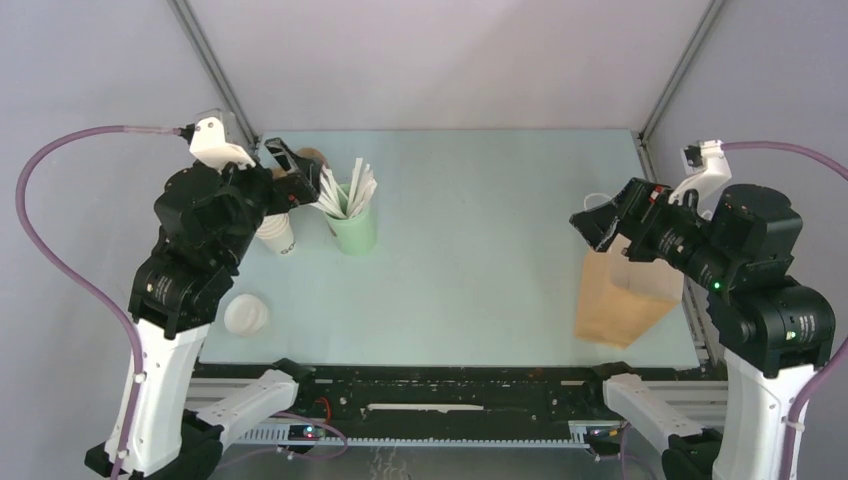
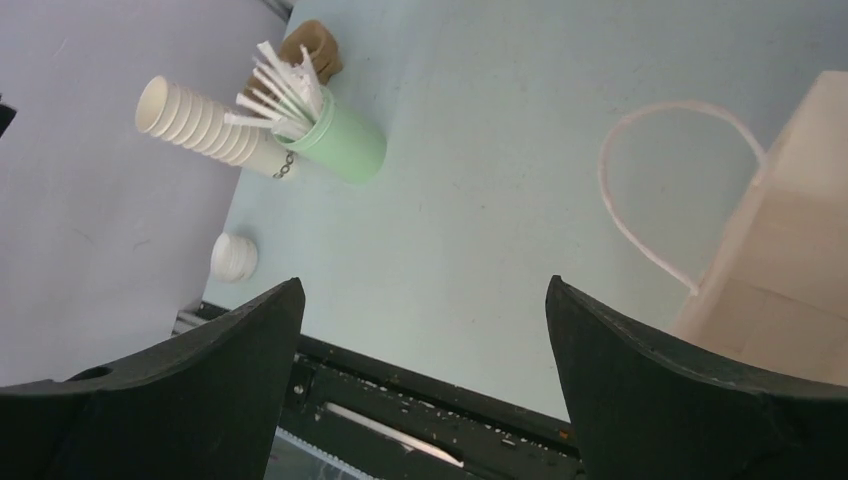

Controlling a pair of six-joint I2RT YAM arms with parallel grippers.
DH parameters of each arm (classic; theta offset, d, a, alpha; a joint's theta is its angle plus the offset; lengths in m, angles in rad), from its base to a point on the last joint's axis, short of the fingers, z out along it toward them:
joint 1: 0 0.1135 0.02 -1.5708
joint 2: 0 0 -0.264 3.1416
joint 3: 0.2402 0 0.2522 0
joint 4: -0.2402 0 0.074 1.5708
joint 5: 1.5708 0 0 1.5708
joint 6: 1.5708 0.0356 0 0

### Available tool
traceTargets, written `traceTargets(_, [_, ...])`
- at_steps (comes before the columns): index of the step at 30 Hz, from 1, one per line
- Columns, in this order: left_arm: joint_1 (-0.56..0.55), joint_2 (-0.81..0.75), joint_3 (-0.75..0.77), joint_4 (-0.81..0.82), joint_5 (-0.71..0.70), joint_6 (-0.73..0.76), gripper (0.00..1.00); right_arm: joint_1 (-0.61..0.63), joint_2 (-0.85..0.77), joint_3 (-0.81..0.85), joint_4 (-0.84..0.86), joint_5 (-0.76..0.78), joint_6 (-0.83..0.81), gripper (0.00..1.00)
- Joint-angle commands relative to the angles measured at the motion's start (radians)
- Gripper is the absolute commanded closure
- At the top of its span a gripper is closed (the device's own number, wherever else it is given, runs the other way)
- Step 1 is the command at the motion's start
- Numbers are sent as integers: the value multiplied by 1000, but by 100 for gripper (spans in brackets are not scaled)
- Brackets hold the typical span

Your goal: Pack the takeout coffee

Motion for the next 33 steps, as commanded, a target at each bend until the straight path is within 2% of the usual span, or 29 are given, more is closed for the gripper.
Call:
traceTargets(1, [-17, -9, -15, 41, -1, 44, 0, 97, 62, 48, 4, 63, 27, 1])
traceTargets(10, [-26, -70, -121, 48, 4, -10, 0, 515, 244, 100, 39, 227, 33, 1])
traceTargets(14, [-27, -43, -114, 36, 1, -19, 0, 625, 279, 64, 62, 239, 39, 0])
traceTargets(18, [-9, 26, -48, -44, -122, -16, 0, 659, 265, 15, 70, 236, 53, 0])
traceTargets(20, [56, 84, 15, -126, -188, -40, 0, 662, 242, -11, 74, 238, 54, 0])
traceTargets(23, [258, 217, 126, -245, -133, -97, 0, 662, 213, -28, 63, 244, 48, 0])
traceTargets(25, [343, 306, 192, -294, -91, -107, 0, 661, 204, -28, 49, 243, 41, 0])
traceTargets(29, [420, 461, 263, -331, -84, -86, 0, 658, 201, -9, 20, 224, 12, 0])
traceTargets(33, [451, 606, 375, -409, -157, -21, 7, 652, 189, 6, -4, 217, -21, 0])
